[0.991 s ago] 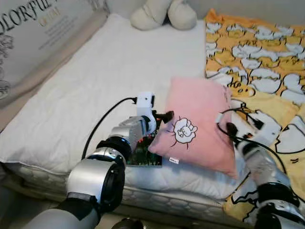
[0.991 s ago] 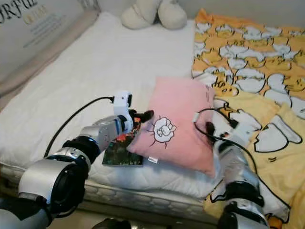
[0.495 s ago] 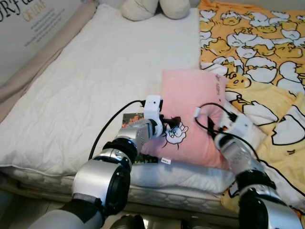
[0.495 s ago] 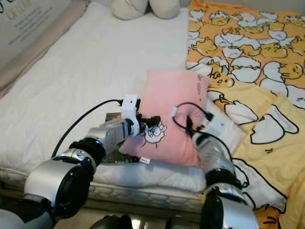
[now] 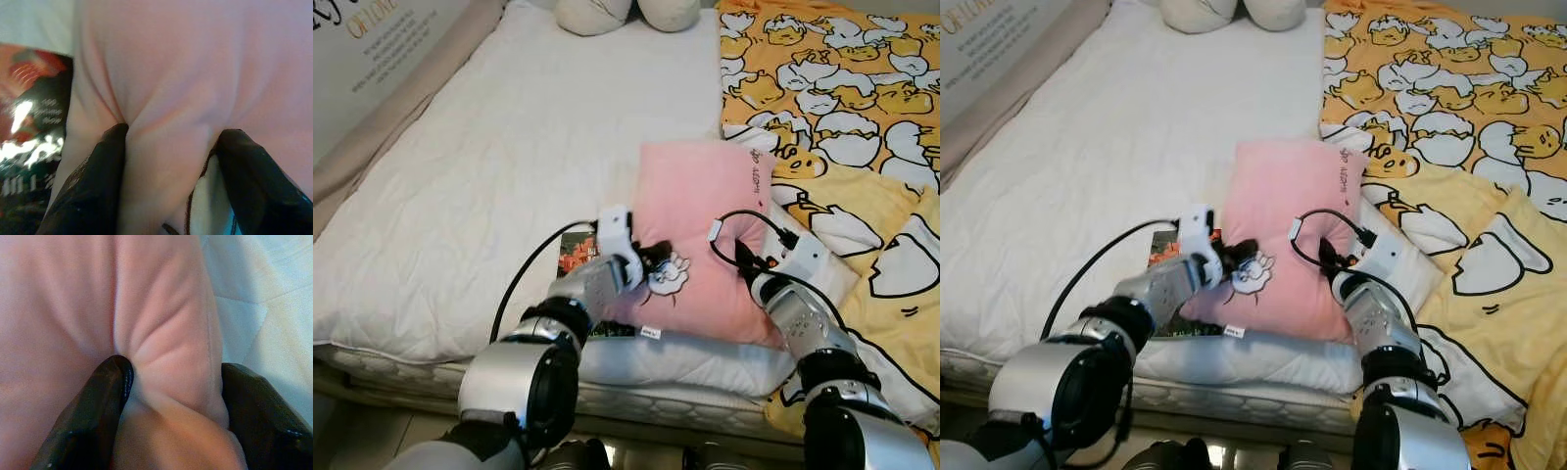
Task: Clean up the room
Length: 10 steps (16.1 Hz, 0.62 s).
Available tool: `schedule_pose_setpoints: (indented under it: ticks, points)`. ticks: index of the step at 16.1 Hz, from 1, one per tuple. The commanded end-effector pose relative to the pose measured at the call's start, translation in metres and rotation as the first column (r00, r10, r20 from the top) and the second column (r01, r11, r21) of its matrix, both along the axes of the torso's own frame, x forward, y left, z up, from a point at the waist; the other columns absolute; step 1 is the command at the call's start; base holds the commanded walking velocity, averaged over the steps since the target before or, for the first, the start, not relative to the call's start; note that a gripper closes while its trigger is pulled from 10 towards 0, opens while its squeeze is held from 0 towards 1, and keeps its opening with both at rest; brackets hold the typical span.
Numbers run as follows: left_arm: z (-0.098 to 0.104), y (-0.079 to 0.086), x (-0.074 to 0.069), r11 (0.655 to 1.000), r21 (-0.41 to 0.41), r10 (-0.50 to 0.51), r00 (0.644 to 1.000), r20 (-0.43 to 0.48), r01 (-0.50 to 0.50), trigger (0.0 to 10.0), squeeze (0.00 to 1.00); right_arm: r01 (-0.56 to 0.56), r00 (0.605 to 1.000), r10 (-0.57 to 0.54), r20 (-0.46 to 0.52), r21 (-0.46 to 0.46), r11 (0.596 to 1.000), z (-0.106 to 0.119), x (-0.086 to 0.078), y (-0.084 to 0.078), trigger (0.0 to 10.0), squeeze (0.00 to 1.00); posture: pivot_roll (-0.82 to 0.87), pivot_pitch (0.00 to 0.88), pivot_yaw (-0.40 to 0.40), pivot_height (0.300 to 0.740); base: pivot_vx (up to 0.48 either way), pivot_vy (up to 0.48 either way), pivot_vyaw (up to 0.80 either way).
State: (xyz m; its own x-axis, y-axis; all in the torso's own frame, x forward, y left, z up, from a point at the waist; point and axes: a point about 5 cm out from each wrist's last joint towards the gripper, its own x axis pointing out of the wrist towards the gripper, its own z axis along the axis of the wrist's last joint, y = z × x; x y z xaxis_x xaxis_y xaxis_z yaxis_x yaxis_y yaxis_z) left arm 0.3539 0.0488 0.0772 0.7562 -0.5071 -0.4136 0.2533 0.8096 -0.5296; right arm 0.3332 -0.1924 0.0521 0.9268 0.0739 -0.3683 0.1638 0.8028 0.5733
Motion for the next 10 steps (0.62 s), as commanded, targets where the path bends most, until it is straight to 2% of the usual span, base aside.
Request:
schedule_pose_setpoints:
  ticks: [1,3,4,6,10]
  points:
    - [-0.0161,0.0069,-0.0086,1.000,0.021,0.018,0.998,-0.056,-0.017,0.0,0.00,-0.035,0.998,0.035,-0.048,-0.002,0.999,-0.0123,-0.0095,0.0062,0.0,0.00,-0.19,0.113,0.067,0.740,0.000,0.000,0.00]
    - [-0.0176,0.0082,-0.0095,0.999,0.038,0.005,0.999,-0.042,-0.003,0.0,0.00,-0.041,0.998,0.041,-0.057,-0.010,0.999,-0.0156,-0.0125,0.0062,0.0,0.00,-0.19,0.107,0.065,0.740,0.000,0.000,0.00]
    - [-0.0174,0.0072,-0.0098,0.996,0.078,-0.034,0.999,-0.006,0.035,0.0,0.00,-0.050,0.997,0.049,-0.061,-0.016,0.999,-0.0182,-0.0152,0.0075,0.0,0.00,-0.19,0.101,0.062,0.740,0.000,0.000,0.00]
    - [-0.0161,0.0041,-0.0099,0.993,0.104,-0.066,0.998,0.021,0.063,0.0,0.00,-0.068,0.996,0.066,-0.060,-0.030,0.997,-0.0196,-0.0163,0.0111,0.0,0.00,-0.18,0.098,0.057,0.740,0.000,0.000,0.00]
    - [-0.0121,0.0064,-0.0064,0.992,0.118,-0.054,0.997,0.058,0.047,0.0,0.00,-0.093,0.993,0.091,-0.070,-0.034,0.995,-0.0206,-0.0157,0.0152,0.0,0.00,-0.18,0.105,0.055,0.740,0.000,0.000,0.00]
